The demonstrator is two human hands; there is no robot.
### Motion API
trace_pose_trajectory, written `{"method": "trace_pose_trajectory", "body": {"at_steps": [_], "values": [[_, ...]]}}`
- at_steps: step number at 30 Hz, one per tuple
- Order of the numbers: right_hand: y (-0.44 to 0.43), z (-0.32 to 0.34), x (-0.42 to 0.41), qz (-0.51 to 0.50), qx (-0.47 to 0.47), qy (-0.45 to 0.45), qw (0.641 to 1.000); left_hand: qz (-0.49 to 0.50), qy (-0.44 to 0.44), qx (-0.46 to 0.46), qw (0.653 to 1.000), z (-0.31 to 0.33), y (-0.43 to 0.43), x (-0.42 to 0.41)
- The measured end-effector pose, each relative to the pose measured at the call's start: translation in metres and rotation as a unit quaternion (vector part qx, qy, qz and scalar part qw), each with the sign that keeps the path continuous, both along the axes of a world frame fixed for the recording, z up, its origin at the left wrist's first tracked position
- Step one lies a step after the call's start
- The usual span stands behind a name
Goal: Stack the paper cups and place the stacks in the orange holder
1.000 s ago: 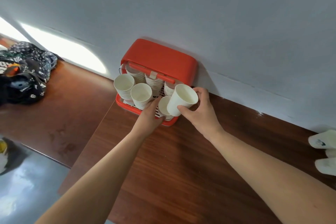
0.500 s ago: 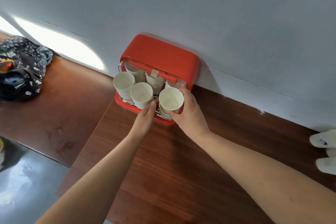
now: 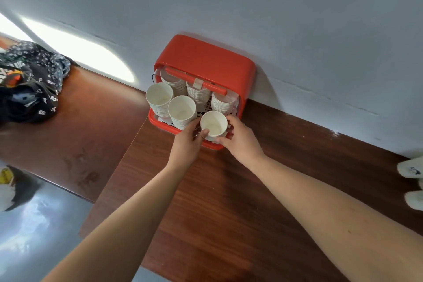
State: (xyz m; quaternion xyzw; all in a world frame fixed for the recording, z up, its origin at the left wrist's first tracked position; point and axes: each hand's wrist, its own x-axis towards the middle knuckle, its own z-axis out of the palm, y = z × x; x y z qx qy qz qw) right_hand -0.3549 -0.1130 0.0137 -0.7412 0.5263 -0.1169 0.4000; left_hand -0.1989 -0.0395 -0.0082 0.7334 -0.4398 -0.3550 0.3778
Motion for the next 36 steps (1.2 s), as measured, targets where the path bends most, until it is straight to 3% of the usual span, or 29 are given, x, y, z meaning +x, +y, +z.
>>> {"method": "trace_pose_trajectory", "body": {"at_steps": [7,12,18,28,36], "values": [[0.016,0.020,-0.047,0.005,-0.011,0.070,0.998,0.061,-0.051,0.049,0.996,0.025,0.022,-0.021],[0.033,0.038,-0.146,-0.004,-0.026,0.153,0.988,0.002,-0.121,0.117,0.986,0.044,0.037,-0.069],[0.058,0.066,-0.298,-0.053,-0.046,0.171,0.983,-0.131,-0.168,0.130,0.968,0.069,0.031,-0.197],[0.101,0.094,-0.554,-0.189,-0.079,0.172,0.963,-0.324,-0.186,0.062,0.925,0.086,-0.003,-0.459],[0.097,0.062,-0.652,-0.294,-0.028,0.168,0.941,-0.333,-0.175,0.070,0.924,0.065,-0.058,-0.586]]}}
